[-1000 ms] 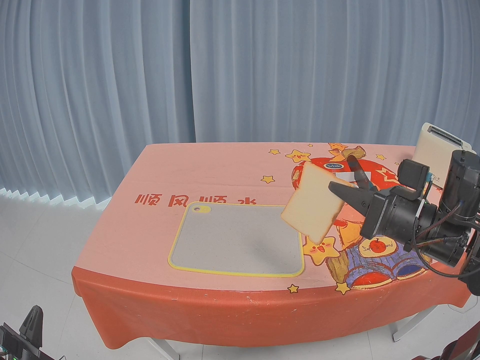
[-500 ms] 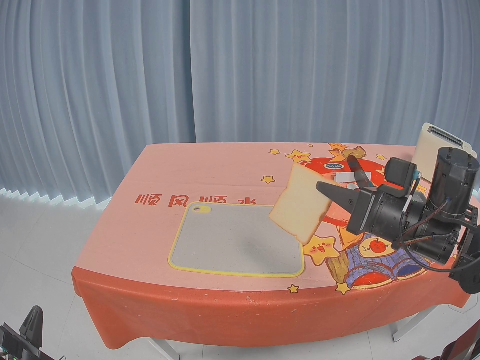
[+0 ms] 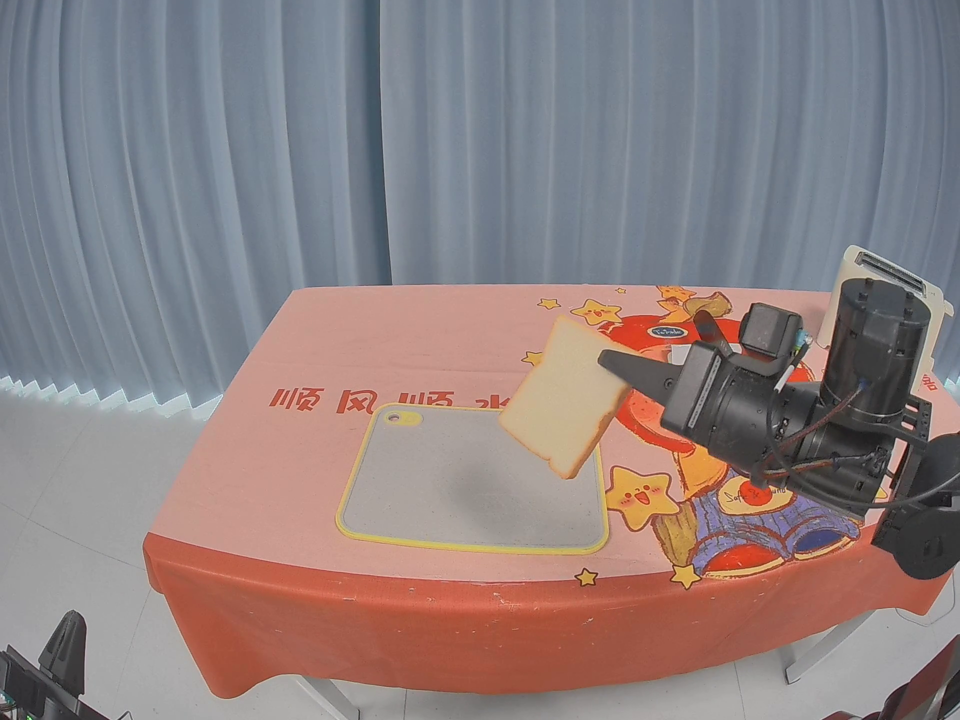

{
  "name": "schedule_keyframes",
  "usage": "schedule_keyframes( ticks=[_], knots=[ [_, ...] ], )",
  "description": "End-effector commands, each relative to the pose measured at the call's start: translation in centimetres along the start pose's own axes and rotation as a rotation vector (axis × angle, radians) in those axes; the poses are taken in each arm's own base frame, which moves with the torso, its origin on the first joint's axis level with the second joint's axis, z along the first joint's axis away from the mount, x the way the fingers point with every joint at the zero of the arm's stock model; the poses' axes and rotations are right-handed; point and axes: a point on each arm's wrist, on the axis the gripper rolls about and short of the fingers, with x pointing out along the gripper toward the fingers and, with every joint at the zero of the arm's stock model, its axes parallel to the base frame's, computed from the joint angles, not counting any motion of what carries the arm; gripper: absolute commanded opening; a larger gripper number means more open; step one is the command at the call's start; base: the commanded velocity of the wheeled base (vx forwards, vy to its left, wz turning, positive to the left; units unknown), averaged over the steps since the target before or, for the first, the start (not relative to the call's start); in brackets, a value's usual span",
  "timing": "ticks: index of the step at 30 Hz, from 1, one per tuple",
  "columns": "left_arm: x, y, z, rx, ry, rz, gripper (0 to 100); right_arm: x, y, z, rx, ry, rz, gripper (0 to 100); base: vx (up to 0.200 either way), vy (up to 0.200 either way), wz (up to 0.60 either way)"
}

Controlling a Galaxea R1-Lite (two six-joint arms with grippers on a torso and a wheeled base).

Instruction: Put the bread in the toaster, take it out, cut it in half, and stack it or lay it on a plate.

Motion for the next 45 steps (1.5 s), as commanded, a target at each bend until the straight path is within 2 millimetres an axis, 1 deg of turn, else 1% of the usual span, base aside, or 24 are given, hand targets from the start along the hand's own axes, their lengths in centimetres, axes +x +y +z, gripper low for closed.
schedule_keyframes(
  ticks=[1, 4, 13, 19, 25, 28, 32, 33, 35, 40, 45],
  knots=[
    [0.1, 0.0, -0.5, 0.0, 0.019, 0.001, 0, 1.1, -0.4, -1.2, -0.002, 0.045, -0.015, 0, 0.0, 0.0, 0.0],
    [0.1, 0.0, -0.5, 0.0, 0.017, 0.001, 0, 1.3, -0.1, -1.4, -0.01, 0.051, -0.004, 0, 0.0, 0.0, 0.0],
    [0.1, 0.0, -0.5, 0.0, 0.019, 0.001, 0, 2.1, -0.3, -0.8, -0.004, 0.034, -0.013, 0, 0.0, 0.0, 0.0],
    [0.1, 0.0, -0.5, 0.0, 0.019, 0.001, 0, 4.9, -1.7, -2.1, -0.008, 0.066, -0.068, 0, 0.0, 0.0, 0.0],
    [0.1, 0.0, -0.5, 0.0, 0.019, 0.001, 0, 6.9, -2.5, -3.2, -0.004, 0.08, -0.105, 0, 0.0, 0.0, 0.0],
    [0.1, 0.0, -0.5, 0.0, 0.019, 0.001, 0, 7.9, -3.1, -4.3, -0.004, 0.104, -0.12, 0, 0.0, 0.0, 0.0],
    [0.1, 0.0, -0.5, 0.0, 0.019, 0.001, 0, 9.4, -4.3, -5.7, -0.004, 0.074, -0.115, 0, 0.0, 0.0, 0.0],
    [0.1, 0.0, -0.5, 0.0, 0.019, 0.001, 0, 9.4, -4.3, -5.7, -0.004, 0.074, -0.115, 0, 0.0, 0.0, 0.0],
    [0.1, 0.0, -0.5, 0.0, 0.019, 0.001, 0, 10.2, -4.8, -6.0, -0.002, 0.016, -0.105, 0, 0.0, 0.0, 0.0],
    [0.1, 0.0, -0.5, 0.0, 0.019, 0.001, 0, 10.3, -4.9, -6.3, 0.008, 0.0, -0.099, 0, 0.0, 0.0, 0.0],
    [0.1, 0.0, -0.5, 0.0, 0.017, 0.001, 0, 10.0, -4.5, -6.0, 0.008, -0.003, -0.093, 0, 0.0, 0.0, 0.0]
  ],
)
